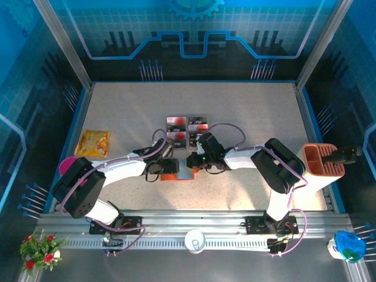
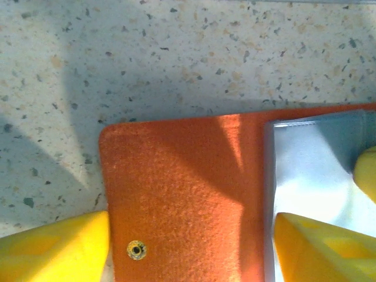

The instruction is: Put the credit cards into the card holder

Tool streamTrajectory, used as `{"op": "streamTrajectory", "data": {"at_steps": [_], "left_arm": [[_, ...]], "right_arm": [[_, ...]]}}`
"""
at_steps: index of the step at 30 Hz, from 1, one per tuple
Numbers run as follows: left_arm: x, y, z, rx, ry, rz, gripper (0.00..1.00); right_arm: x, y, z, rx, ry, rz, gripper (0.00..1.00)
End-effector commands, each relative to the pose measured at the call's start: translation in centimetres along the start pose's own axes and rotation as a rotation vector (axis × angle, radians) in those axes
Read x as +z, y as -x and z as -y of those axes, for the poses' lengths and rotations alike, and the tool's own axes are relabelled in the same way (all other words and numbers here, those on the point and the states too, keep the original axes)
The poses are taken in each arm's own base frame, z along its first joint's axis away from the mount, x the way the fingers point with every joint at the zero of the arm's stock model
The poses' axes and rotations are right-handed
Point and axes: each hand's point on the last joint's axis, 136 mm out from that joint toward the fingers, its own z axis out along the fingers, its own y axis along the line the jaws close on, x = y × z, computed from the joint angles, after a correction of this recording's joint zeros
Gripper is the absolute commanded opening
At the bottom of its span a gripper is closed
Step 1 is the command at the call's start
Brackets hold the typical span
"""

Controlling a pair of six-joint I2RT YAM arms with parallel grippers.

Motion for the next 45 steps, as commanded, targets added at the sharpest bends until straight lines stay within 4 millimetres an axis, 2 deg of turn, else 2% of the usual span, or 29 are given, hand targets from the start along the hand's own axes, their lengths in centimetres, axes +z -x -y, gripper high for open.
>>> {"op": "streamTrajectory", "data": {"at_steps": [1, 6, 10, 15, 18, 22, 25, 30, 35, 39, 45], "left_arm": [[1.2, -2.2, -0.9, 0.019, 0.022, -0.067, 0.69], [1.4, -2.4, -0.9, 0.024, 0.021, -0.069, 0.65], [1.5, -2.5, -1.0, 0.024, 0.024, -0.071, 0.62], [1.6, -2.5, -1.1, 0.026, 0.023, -0.068, 0.61], [1.6, -2.4, -1.0, 0.024, 0.021, -0.065, 0.62], [0.9, -2.0, -0.9, 0.021, 0.016, -0.048, 0.67], [-0.2, -1.2, -0.5, 0.014, -0.002, -0.015, 0.71], [-2.3, 0.5, 0.2, -0.02, -0.037, 0.05, 0.79], [-4.3, 1.9, 0.0, -0.085, -0.068, 0.11, 0.83], [-5.5, 2.5, -0.9, -0.166, -0.078, 0.152, 0.85], [-7.3, 3.1, -2.7, -0.275, -0.098, 0.208, 0.86]], "right_arm": [[-0.3, -1.0, 0.3, 0.014, -0.022, -0.028, 0.06], [-0.8, -0.7, 0.0, 0.014, -0.017, -0.009, 0.3], [-0.7, -0.7, 0.0, 0.016, -0.014, -0.01, 0.37], [-0.5, -0.8, 0.1, 0.026, -0.011, -0.016, 0.38], [-0.4, -0.8, -0.3, 0.031, 0.009, -0.017, 0.33], [-0.9, -0.5, -1.6, 0.04, 0.058, -0.009, 0.27], [-1.6, -0.2, -2.9, 0.03, 0.089, -0.004, 0.27], [-2.4, -0.2, -4.6, 0.008, 0.118, -0.013, 0.28], [-2.5, -0.5, -5.8, -0.009, 0.127, -0.026, 0.31], [-2.1, -1.1, -6.0, -0.01, 0.121, -0.047, 0.35], [-1.5, -0.7, -8.0, -0.03, 0.133, -0.055, 0.44]]}}
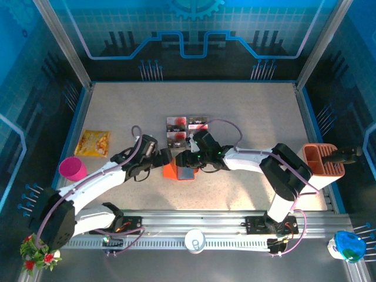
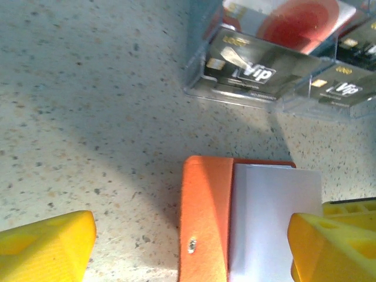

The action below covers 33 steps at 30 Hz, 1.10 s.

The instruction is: Put the credit cards into the card holder

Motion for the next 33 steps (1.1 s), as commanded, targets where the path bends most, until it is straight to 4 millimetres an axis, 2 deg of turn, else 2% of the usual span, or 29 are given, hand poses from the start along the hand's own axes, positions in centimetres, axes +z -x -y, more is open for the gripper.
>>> {"op": "streamTrajectory", "data": {"at_steps": [1, 9, 14, 20, 24, 33], "left_arm": [[-0.8, -0.2, -1.5, -0.073, 0.02, -0.002, 0.86], [-1.5, 0.2, -2.5, -0.104, 0.013, -0.005, 0.87], [-1.4, 0.3, -2.7, -0.106, 0.008, -0.014, 0.87], [-1.3, 0.4, -2.9, -0.11, 0.007, -0.027, 0.87], [-1.2, 0.1, -2.9, -0.104, 0.013, -0.044, 0.87], [-1.2, -0.4, -3.4, -0.098, 0.029, -0.059, 0.87]], "right_arm": [[0.8, -0.2, -1.1, -0.005, 0.0, -0.031, 0.45], [3.1, -0.4, -2.0, -0.003, 0.014, -0.07, 0.6], [4.8, -0.8, -1.5, 0.045, 0.052, -0.095, 0.63], [5.0, -0.9, -1.3, 0.073, 0.078, -0.089, 0.63], [4.5, -0.4, -1.8, 0.063, 0.104, -0.06, 0.61], [3.9, -1.0, -0.7, 0.082, 0.101, -0.047, 0.42]]}}
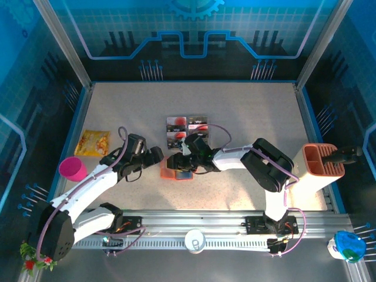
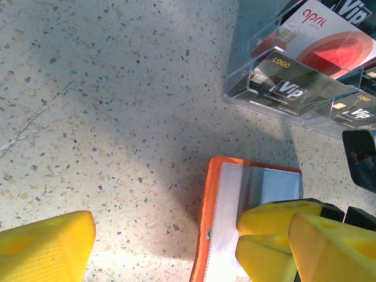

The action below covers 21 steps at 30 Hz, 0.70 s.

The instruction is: Put the credit cards into the card holder

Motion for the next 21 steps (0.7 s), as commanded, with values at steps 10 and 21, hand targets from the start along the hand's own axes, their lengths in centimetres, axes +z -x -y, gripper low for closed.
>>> {"op": "streamTrajectory", "data": {"at_steps": [10, 21], "left_arm": [[1.3, -1.4, 0.3, 0.043, -0.017, -0.097, 0.88], [3.6, -3.5, 0.0, 0.112, 0.001, -0.197, 0.88]], "right_arm": [[-0.3, -0.5, 1.2, 0.023, -0.006, -0.023, 0.05], [-0.1, -0.1, 0.9, 0.023, 0.005, -0.023, 0.04]]}}
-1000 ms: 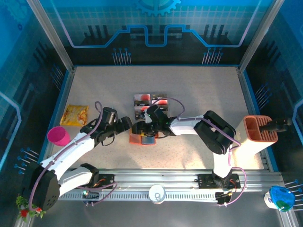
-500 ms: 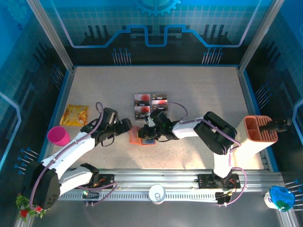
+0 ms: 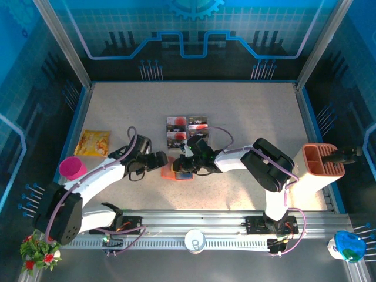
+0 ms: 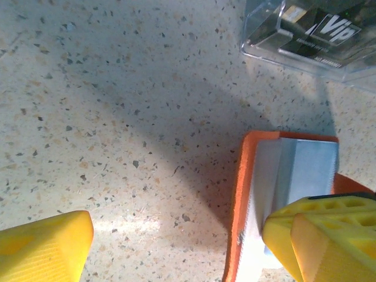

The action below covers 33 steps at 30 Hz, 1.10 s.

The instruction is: Put the credit cards into the card holder

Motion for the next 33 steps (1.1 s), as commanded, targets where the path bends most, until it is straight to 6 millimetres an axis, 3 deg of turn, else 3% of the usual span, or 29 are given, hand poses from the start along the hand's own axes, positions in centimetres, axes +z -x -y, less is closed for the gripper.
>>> {"op": "streamTrajectory", "data": {"at_steps": [1, 5, 10, 17, 23, 28, 33], "left_arm": [[0.8, -0.8, 0.3, 0.057, -0.002, -0.041, 0.88], [1.7, -1.4, -1.1, 0.064, 0.082, -0.051, 0.89], [2.7, -2.2, -3.0, 0.035, 0.154, -0.067, 0.88], [3.2, -2.6, -3.5, 0.034, 0.168, -0.068, 0.88], [3.2, -2.5, -3.4, 0.037, 0.167, -0.059, 0.88], [3.1, -2.5, -3.3, 0.043, 0.163, -0.057, 0.87], [3.1, -2.6, -3.2, 0.047, 0.159, -0.056, 0.85]], "right_arm": [[0.1, 0.6, -0.5, -0.008, 0.015, -0.002, 0.04], [-0.5, 0.8, -1.3, -0.019, 0.029, 0.013, 0.09], [-3.7, 2.4, -1.9, -0.045, 0.001, 0.073, 0.14], [-6.4, 5.4, -3.1, -0.178, -0.143, 0.105, 0.17], [-5.4, 9.0, -5.4, -0.294, -0.236, 0.104, 0.17], [-2.8, 11.2, -7.0, -0.392, -0.318, 0.085, 0.18], [-0.2, 12.6, -7.0, -0.446, -0.401, 0.07, 0.18]]}}
